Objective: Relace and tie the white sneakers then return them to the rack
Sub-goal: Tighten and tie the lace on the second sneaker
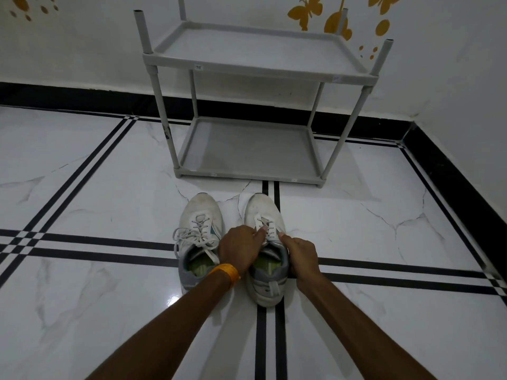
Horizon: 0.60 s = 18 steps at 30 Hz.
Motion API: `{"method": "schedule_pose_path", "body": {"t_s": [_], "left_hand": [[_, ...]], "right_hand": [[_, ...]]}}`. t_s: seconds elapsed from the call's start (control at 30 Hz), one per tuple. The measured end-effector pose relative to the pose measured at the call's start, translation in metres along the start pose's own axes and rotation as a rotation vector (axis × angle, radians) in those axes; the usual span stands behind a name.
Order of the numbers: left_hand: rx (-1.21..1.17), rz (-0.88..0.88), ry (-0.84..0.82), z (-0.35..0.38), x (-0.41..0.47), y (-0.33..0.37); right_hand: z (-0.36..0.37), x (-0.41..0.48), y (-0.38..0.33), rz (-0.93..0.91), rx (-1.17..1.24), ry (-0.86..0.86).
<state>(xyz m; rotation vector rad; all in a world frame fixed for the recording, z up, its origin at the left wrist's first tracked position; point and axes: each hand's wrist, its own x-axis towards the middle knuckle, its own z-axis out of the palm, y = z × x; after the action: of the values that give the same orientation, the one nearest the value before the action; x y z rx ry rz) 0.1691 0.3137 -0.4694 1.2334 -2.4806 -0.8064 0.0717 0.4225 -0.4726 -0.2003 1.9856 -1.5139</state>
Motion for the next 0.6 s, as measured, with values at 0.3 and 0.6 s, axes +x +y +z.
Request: {"method": "schedule_pose_path", "body": {"t_s": [0.3, 0.6], "left_hand": [[0.274, 0.067, 0.026, -0.0029, 0.0099, 0.0017], [0.265, 0.052, 0.016, -0.0055, 0.0040, 0.0033]], "right_hand": [[0.0037, -0.0067, 0.0018, -0.390, -0.365, 0.161], [0.0013, -0.0068, 0.0042, -0.373, -0.329, 0.165]]}}
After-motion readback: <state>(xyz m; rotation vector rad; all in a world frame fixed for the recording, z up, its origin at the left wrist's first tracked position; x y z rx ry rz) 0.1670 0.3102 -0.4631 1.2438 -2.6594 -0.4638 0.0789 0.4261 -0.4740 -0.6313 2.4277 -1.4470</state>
